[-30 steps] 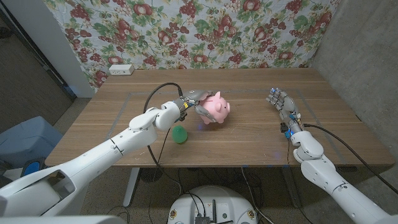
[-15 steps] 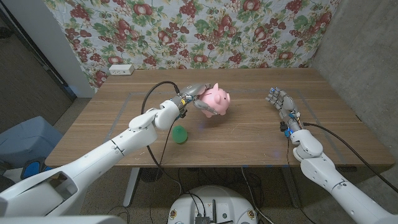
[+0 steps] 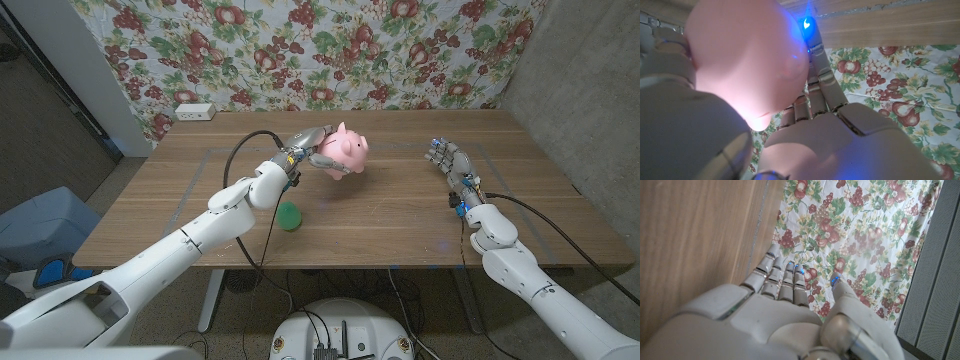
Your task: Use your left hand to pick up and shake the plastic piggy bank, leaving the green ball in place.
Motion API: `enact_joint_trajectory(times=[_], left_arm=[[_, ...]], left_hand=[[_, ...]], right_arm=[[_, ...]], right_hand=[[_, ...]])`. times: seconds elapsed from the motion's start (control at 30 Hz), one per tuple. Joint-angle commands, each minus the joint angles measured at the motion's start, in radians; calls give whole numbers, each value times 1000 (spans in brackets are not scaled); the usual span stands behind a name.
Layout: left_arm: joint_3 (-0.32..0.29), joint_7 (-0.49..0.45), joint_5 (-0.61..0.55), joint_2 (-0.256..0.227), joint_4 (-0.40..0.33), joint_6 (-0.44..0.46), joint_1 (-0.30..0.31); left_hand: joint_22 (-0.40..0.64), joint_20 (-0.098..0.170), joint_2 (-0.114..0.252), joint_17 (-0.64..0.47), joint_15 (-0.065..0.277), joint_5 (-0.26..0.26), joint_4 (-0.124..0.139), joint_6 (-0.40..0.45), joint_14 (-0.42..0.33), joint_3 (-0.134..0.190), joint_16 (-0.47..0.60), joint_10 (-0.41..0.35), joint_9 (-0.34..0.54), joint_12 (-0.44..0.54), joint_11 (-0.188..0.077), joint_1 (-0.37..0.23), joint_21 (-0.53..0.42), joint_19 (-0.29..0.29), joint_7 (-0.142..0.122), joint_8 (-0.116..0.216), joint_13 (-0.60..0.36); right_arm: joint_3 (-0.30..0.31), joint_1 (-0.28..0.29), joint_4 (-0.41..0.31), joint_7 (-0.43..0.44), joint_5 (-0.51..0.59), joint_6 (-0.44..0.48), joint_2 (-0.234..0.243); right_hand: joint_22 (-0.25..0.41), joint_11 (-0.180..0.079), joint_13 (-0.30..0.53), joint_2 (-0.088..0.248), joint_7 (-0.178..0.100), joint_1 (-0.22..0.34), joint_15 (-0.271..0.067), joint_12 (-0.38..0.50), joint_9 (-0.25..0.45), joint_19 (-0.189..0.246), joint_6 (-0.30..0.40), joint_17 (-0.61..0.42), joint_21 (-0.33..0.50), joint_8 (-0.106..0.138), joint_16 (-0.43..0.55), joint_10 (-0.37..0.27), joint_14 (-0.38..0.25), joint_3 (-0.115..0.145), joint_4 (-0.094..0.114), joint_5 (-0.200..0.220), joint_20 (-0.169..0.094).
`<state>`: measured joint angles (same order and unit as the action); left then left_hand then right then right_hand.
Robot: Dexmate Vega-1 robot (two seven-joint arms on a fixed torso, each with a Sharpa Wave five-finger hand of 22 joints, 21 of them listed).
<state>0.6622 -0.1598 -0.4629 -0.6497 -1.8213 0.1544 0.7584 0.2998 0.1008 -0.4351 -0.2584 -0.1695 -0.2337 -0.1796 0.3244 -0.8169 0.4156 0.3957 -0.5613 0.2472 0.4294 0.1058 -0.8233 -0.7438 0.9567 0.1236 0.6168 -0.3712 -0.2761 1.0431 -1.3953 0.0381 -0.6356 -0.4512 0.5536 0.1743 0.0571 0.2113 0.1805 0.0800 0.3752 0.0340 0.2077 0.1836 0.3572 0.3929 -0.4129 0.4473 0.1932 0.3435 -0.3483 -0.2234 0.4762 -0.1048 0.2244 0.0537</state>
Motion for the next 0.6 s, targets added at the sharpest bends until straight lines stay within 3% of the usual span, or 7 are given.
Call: enact_joint_trajectory(times=[0.03,0.6], left_arm=[[-33,-75,85,28,-6,4,28],[-57,-166,100,26,-31,11,55]], left_hand=[[4,91,512,-3,410,-10,4,478,-364,2,3,-405,6,1,-255,-531,-11,-7,-133,28,-43],[4,93,508,-5,410,-15,5,483,-365,-1,-1,-411,5,-6,-257,-527,-37,-19,-137,29,-51]], right_arm=[[2,-7,5,-9,-10,-1,2],[-6,-37,40,-46,-22,-6,-4]], right_hand=[[4,2,2,-5,-1,-7,-1,5,6,7,8,-1,-3,3,-7,-3,-6,5,5,-2,-3],[4,3,2,-5,-2,-5,-2,5,5,9,9,-1,-6,3,-8,-4,-7,6,3,-1,-4]])
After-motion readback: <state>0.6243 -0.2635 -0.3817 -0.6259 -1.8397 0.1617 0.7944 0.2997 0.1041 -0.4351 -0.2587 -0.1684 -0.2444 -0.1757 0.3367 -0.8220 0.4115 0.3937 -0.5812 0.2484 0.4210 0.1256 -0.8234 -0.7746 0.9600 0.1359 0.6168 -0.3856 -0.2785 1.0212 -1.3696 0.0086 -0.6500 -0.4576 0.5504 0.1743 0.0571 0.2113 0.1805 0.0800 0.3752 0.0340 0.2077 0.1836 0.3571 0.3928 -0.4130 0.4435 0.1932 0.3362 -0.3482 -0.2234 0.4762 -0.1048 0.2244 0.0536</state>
